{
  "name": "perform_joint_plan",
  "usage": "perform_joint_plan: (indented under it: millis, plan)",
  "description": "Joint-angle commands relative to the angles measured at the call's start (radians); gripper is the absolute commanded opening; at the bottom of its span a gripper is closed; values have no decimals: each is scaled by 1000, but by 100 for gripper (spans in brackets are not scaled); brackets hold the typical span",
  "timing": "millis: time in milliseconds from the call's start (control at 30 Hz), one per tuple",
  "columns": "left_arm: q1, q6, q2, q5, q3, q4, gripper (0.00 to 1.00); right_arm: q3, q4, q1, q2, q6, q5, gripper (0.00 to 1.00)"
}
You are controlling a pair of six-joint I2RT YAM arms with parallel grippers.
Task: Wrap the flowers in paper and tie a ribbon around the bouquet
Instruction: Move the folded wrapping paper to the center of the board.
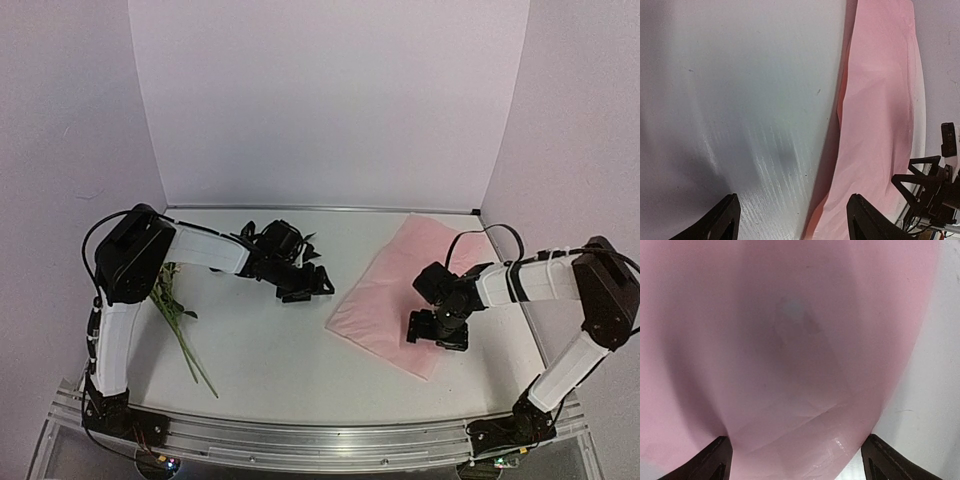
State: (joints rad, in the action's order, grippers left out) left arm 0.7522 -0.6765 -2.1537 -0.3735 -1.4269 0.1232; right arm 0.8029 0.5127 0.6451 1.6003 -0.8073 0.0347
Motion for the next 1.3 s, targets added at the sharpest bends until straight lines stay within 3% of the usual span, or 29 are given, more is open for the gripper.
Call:
perform_joint_plan:
  millis: [0,233,400,600,800,967,1133,1267]
  plan:
    - [6,13,7,-21,-16,28,73,64,-4,76,89,16,-76,92]
    - [6,-3,96,30,85,56,61,174,53,174,158,46,-66,92]
    - [6,-13,167,19,182,43,45,210,114,235,161,69,-43,92]
    - [8,-1,256,-19,269,27,27,181,185,246,64,67,13,94]
    - [16,15,288,-50,290,26,16,229,254,257,-19,66,68,96]
    - [14,14,330,-18,310,41,11,322,276,276,1,91,119,98]
    - [11,11,336,-23,299,54,8,484,273,317,127,171,172,98]
    - [-51,-48,381,-9,362,55,20,641,262,346,252,259,190,98]
